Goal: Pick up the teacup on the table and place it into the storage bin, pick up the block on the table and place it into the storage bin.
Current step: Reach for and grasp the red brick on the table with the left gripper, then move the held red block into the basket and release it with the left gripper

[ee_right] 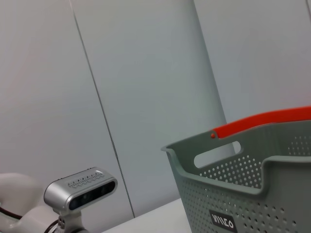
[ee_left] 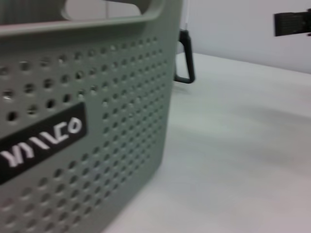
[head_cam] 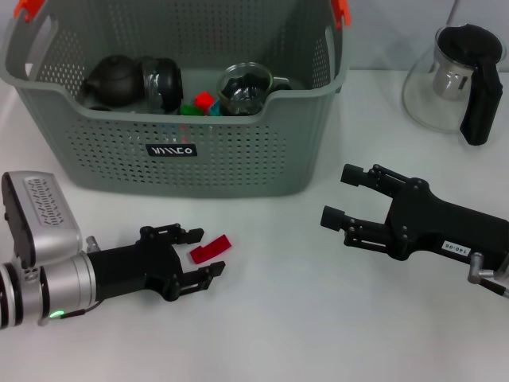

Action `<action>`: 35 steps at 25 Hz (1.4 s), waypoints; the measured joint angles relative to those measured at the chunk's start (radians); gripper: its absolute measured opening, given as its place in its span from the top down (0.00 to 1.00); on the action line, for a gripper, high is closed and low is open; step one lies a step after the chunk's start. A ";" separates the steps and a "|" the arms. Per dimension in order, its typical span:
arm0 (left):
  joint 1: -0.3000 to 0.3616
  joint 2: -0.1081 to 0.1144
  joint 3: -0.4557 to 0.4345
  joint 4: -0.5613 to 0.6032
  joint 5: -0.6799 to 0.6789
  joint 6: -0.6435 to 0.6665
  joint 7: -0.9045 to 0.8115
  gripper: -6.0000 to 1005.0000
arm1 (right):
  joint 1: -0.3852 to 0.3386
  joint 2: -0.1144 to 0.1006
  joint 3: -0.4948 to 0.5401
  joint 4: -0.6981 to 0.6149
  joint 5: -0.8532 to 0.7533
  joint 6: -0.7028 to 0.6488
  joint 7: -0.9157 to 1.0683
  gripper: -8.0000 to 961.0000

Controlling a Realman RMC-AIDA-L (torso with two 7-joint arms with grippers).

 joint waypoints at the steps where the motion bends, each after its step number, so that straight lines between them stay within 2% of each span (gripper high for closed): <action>1: 0.000 0.000 -0.003 0.000 0.000 -0.006 0.004 0.33 | 0.000 0.000 0.000 0.000 0.000 0.000 0.000 0.05; 4: 0.002 -0.002 -0.003 -0.001 -0.001 -0.024 0.030 0.36 | 0.000 0.000 0.000 0.000 -0.002 0.000 0.000 0.05; 23: 0.009 -0.003 -0.004 -0.009 -0.017 -0.055 0.088 0.37 | 0.003 -0.002 0.000 -0.002 -0.002 0.000 0.000 0.05; 28: 0.007 -0.005 -0.002 -0.011 -0.017 -0.055 0.092 0.55 | 0.000 -0.002 0.000 -0.004 -0.003 0.000 0.000 0.05; 33: 0.006 -0.005 0.005 -0.011 -0.016 -0.052 0.099 0.78 | 0.000 -0.002 0.000 -0.005 -0.003 0.000 0.000 0.05; 35: 0.007 -0.005 0.000 -0.008 -0.016 -0.044 0.099 0.79 | 0.000 -0.002 0.000 -0.005 -0.003 0.000 0.000 0.05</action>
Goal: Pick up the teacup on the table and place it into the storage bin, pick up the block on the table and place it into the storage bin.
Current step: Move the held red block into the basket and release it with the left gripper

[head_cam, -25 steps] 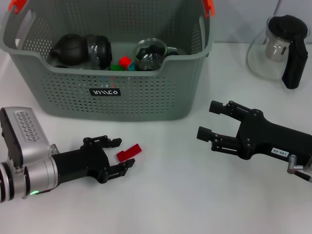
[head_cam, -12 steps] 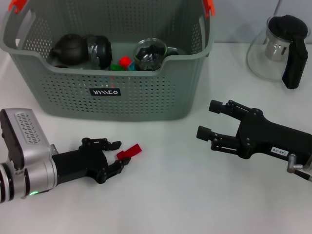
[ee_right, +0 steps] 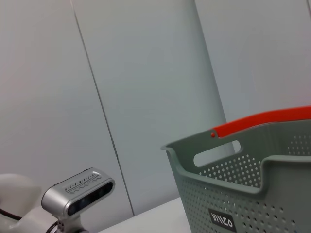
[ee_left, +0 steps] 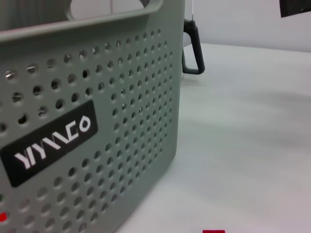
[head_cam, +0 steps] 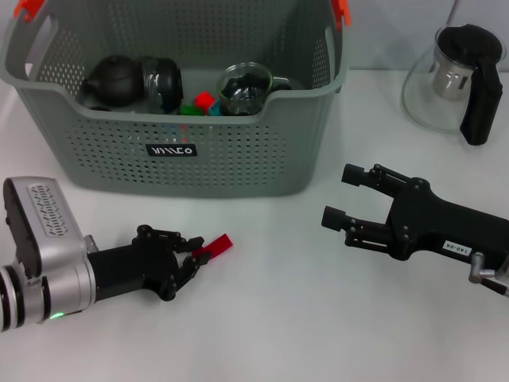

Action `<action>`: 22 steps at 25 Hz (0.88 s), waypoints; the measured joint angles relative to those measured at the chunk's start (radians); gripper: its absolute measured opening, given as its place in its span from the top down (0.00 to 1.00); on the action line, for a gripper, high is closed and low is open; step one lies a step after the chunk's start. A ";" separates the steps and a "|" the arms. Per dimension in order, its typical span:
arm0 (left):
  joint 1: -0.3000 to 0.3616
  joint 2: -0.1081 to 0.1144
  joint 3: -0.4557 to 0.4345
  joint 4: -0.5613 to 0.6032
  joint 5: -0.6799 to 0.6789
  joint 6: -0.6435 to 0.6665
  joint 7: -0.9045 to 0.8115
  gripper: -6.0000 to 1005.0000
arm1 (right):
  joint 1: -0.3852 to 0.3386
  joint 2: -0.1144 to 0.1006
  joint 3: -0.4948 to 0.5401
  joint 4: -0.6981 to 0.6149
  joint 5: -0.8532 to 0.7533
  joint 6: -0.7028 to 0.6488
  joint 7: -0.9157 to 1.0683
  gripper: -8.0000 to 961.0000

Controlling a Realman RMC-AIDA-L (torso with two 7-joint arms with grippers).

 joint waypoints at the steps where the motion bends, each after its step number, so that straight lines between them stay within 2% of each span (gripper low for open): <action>1: 0.001 0.000 -0.002 0.001 -0.001 0.002 0.000 0.80 | 0.000 0.000 0.000 0.000 0.000 0.000 0.000 0.05; 5: 0.005 0.001 -0.011 0.007 -0.010 0.022 -0.006 0.83 | -0.001 0.000 0.000 0.001 0.000 -0.004 0.000 0.05; 9: 0.009 0.017 -0.086 0.037 -0.007 0.161 -0.039 0.83 | -0.003 -0.001 0.000 0.002 0.001 -0.006 0.000 0.05; 15: -0.018 0.097 -0.266 0.057 -0.002 0.462 -0.137 0.83 | -0.004 -0.002 0.000 0.001 0.002 -0.008 0.000 0.05; 20: -0.081 0.142 -0.401 0.122 -0.017 0.670 -0.264 0.83 | -0.004 0.000 0.001 0.000 0.003 -0.009 -0.002 0.05; 22: -0.116 0.158 -0.444 0.128 -0.040 0.702 -0.324 0.83 | 0.000 0.000 0.001 0.000 0.003 -0.009 -0.003 0.05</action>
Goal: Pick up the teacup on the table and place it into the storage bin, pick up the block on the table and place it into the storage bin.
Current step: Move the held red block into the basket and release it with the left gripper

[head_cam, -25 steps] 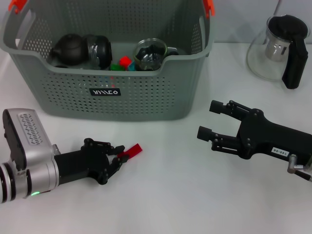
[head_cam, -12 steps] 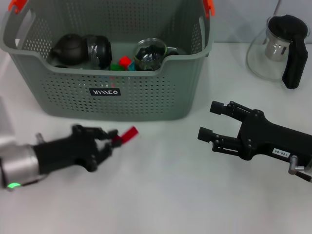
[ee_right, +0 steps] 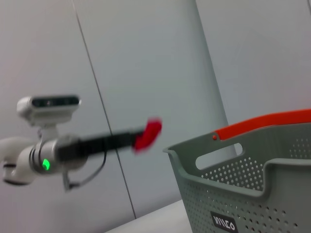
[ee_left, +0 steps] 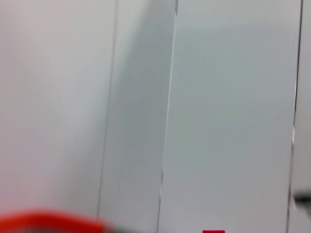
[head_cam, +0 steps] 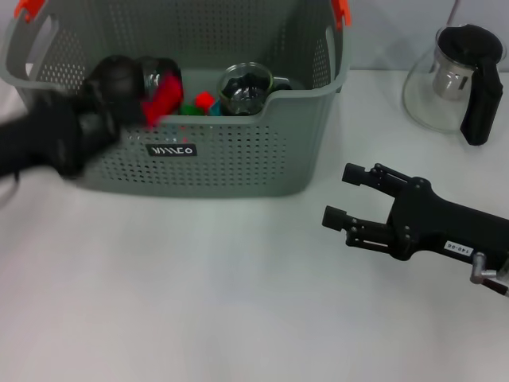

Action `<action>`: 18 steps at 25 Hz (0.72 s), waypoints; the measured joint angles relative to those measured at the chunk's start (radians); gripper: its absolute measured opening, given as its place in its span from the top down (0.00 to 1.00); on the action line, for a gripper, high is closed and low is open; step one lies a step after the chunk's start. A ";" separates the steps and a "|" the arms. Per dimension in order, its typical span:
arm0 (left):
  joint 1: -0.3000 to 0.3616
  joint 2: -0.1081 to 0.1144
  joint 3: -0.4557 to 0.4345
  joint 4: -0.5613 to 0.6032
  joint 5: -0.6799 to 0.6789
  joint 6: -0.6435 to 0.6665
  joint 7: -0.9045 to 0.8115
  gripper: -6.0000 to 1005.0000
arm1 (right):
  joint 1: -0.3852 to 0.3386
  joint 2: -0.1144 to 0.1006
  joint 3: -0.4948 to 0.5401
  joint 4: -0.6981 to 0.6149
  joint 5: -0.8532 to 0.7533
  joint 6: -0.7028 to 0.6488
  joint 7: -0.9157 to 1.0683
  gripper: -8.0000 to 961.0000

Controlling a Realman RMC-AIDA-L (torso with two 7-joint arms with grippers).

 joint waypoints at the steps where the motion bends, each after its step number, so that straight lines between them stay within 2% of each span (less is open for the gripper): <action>1: -0.023 0.012 -0.016 0.003 -0.024 0.000 -0.049 0.83 | 0.000 0.000 0.000 0.000 0.000 0.000 0.000 0.05; 3: -0.065 0.028 -0.032 0.011 -0.064 -0.023 -0.130 0.83 | 0.003 0.000 -0.001 0.000 -0.001 0.001 -0.002 0.05; 6: -0.133 0.044 -0.027 0.046 -0.087 -0.129 -0.251 0.83 | 0.006 0.000 -0.003 0.000 -0.003 0.004 -0.002 0.05; 8: -0.175 0.050 0.026 0.089 -0.067 -0.243 -0.337 0.83 | 0.007 0.001 -0.004 0.000 -0.003 0.005 -0.001 0.05; 12: -0.218 0.058 0.254 0.189 0.033 -0.499 -0.506 0.83 | 0.008 0.002 -0.005 0.000 -0.004 0.006 0.003 0.05; 15: -0.234 0.050 0.412 0.265 0.154 -0.656 -0.631 0.83 | 0.008 0.001 -0.005 0.000 -0.005 0.007 0.003 0.05; 18: -0.256 0.037 0.541 0.311 0.297 -0.734 -0.751 0.83 | 0.008 0.000 -0.005 0.000 -0.006 0.007 0.003 0.05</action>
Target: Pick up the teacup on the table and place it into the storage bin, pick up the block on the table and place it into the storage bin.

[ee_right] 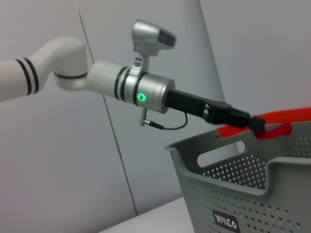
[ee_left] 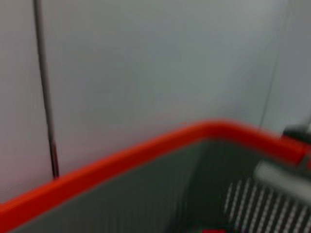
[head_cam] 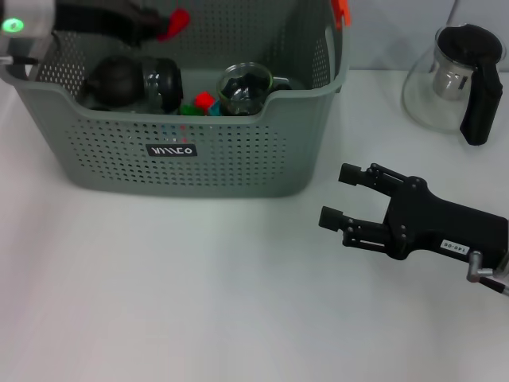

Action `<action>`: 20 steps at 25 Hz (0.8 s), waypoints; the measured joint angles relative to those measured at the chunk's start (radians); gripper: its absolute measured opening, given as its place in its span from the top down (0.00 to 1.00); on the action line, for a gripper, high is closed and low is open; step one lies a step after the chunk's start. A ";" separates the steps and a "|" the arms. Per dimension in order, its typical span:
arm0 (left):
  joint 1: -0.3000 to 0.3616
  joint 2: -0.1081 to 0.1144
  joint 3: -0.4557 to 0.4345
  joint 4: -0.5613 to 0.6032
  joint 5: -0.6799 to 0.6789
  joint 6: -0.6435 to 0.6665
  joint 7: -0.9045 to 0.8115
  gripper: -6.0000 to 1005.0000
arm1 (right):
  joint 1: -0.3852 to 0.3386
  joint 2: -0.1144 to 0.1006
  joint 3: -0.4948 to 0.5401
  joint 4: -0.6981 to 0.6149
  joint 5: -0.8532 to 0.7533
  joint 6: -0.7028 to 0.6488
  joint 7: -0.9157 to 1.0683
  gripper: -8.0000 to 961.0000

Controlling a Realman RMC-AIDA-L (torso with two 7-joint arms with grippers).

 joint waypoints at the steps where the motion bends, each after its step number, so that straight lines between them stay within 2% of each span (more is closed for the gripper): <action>1: -0.010 -0.006 0.031 0.006 0.044 -0.015 -0.040 0.83 | 0.000 0.000 0.000 0.000 0.000 0.000 0.000 0.05; 5: -0.042 -0.039 0.078 0.006 0.174 -0.077 -0.139 0.83 | 0.000 0.000 0.000 0.000 0.000 0.001 0.000 0.05; 7: -0.044 -0.067 0.103 0.015 0.221 -0.113 -0.145 0.82 | 0.000 0.000 0.002 0.000 0.000 0.001 -0.001 0.05; 9: -0.039 -0.092 0.116 0.047 0.243 -0.130 -0.145 0.78 | 0.000 0.000 0.003 0.000 0.000 0.001 -0.002 0.05; 12: 0.027 -0.137 0.098 0.205 0.167 -0.101 -0.113 0.70 | 0.000 0.000 0.004 0.000 0.000 0.001 -0.004 0.05; 14: 0.099 -0.153 0.075 0.311 0.032 -0.049 -0.047 0.62 | 0.001 0.000 0.005 0.000 0.002 0.001 -0.006 0.05; 17: 0.204 -0.145 0.009 0.353 -0.315 0.114 0.119 0.51 | 0.001 0.000 0.007 0.000 0.005 0.002 -0.008 0.05; 19: 0.243 -0.120 -0.049 0.296 -0.516 0.257 0.235 0.43 | 0.001 0.001 0.008 0.000 0.005 0.002 -0.010 0.05; 20: 0.258 -0.091 -0.115 0.183 -0.653 0.397 0.344 0.38 | 0.001 0.001 0.008 0.000 0.006 0.002 -0.013 0.05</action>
